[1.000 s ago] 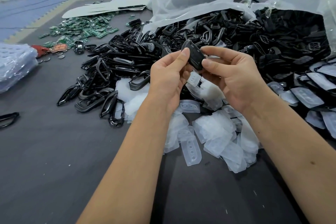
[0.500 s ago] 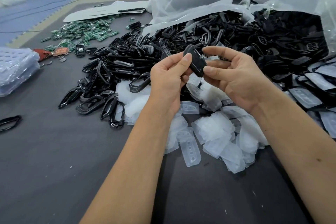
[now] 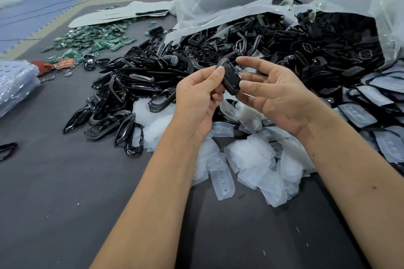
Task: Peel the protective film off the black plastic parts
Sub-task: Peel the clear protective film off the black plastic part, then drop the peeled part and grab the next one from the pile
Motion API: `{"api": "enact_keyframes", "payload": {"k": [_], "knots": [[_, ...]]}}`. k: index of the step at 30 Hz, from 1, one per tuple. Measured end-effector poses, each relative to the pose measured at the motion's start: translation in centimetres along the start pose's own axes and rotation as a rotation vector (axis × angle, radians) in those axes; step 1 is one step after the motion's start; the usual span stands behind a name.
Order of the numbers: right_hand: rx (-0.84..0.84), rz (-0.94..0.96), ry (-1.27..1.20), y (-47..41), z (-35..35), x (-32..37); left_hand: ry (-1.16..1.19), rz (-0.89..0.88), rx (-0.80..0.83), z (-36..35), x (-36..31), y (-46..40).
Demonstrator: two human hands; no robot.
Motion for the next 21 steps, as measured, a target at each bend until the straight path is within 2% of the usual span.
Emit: {"api": "enact_keyframes", "payload": {"k": [11,16,18,21], "knots": [[0.039,0.068,-0.032,0.2,0.3,0.7,0.000,0.001,0.049,-0.8,0.2,0.2],[-0.001,0.085,-0.053,0.4,0.8,0.9,-0.020,-0.025,0.039,-1.3,0.1,0.3],[-0.008,0.090,0.047,0.3,0.7,0.9,-0.135,-0.120,0.013,-0.9,-0.8,0.4],[0.005,0.098,0.249,0.3,0.7,1.9,-0.448,-0.378,0.002,-1.5,-3.4,1.0]]}}
Point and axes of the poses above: each hand's wrist, its own y-axis away from the middle knuckle, its own z-axis out of the back of the hand, x = y × z, the point moved 9 cm from there along -y, towards the middle knuckle, and after that the axes turned 2 degrees about -y, right-handed, at the moved point
